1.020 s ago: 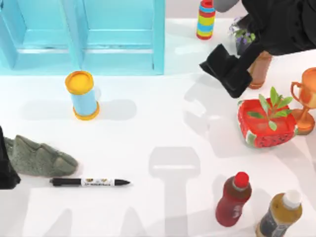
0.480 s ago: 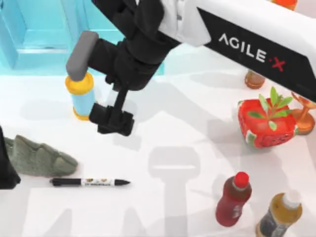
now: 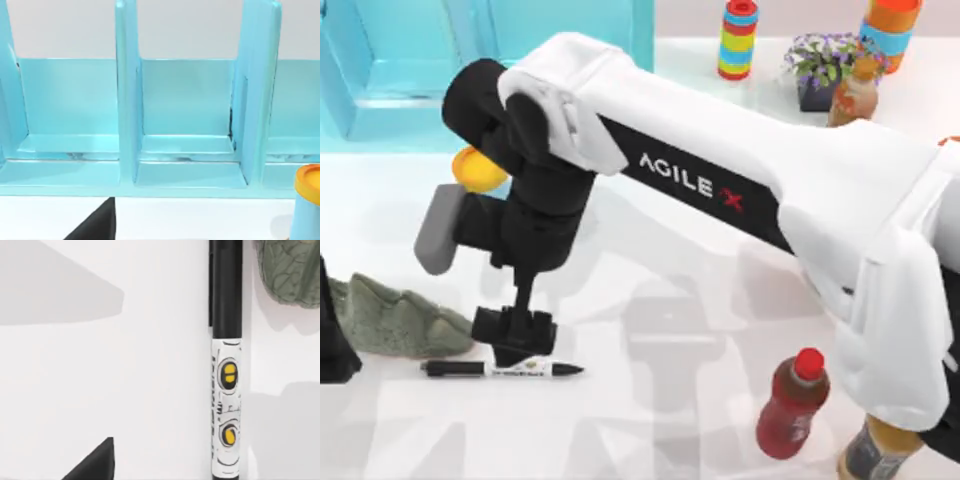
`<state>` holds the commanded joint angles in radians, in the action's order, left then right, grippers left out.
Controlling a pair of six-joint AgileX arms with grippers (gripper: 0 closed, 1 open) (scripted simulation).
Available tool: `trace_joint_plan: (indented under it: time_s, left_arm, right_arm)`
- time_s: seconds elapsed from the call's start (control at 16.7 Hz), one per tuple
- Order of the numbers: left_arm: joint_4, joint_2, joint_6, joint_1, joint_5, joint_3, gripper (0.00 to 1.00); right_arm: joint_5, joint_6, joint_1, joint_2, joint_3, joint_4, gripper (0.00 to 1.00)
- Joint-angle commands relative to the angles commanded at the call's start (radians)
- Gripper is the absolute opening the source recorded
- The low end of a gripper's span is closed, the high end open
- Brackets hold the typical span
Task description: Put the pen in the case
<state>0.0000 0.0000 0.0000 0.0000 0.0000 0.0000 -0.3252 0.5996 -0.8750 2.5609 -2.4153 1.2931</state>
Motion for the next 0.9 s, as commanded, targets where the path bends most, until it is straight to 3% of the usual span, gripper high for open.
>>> trace_joint_plan:
  time_s: [0.36, 0.9]
  left_arm:
    - [0.0, 0.0, 0.0, 0.0, 0.0, 0.0, 1.0]
    - [0.0, 0.0, 0.0, 0.0, 0.0, 0.0, 1.0]
  right_arm:
    - [0.001, 0.001, 0.003, 0.009, 0.01, -0.017, 1.0]
    - [0.01, -0.052, -0.047, 0.114, 0.15, -0.275, 1.0]
